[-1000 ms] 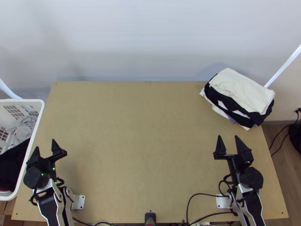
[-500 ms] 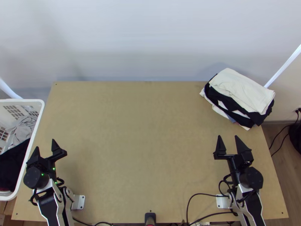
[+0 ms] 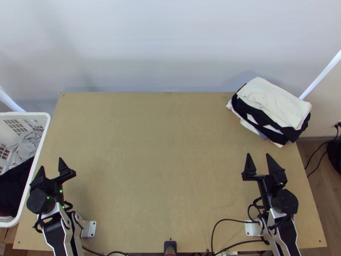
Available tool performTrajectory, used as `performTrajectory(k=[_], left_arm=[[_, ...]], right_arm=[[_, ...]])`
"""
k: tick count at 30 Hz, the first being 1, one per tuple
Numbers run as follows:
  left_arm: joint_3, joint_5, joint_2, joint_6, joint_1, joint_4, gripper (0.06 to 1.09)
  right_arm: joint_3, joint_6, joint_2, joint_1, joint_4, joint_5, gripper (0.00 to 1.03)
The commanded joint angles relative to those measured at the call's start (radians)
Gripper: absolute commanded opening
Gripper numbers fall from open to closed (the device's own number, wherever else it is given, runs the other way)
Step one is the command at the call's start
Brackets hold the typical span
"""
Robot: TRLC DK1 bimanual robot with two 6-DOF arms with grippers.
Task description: Fold the t-shirt
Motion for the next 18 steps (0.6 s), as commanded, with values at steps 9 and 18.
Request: performTrajectory(k=[9, 18], left_arm=[[-0.033, -0.002, -0.005, 0.069, 0.003, -0.036, 1.04], [-0.033, -0.002, -0.006, 0.135, 0.091, -0.037, 1.04]], right_arm=[[-0.009, 0.013, -0.009, 0.002, -0.015, 0.002, 0.99], [-0.009, 0.013, -0.009, 0.002, -0.015, 0.002, 0.99]])
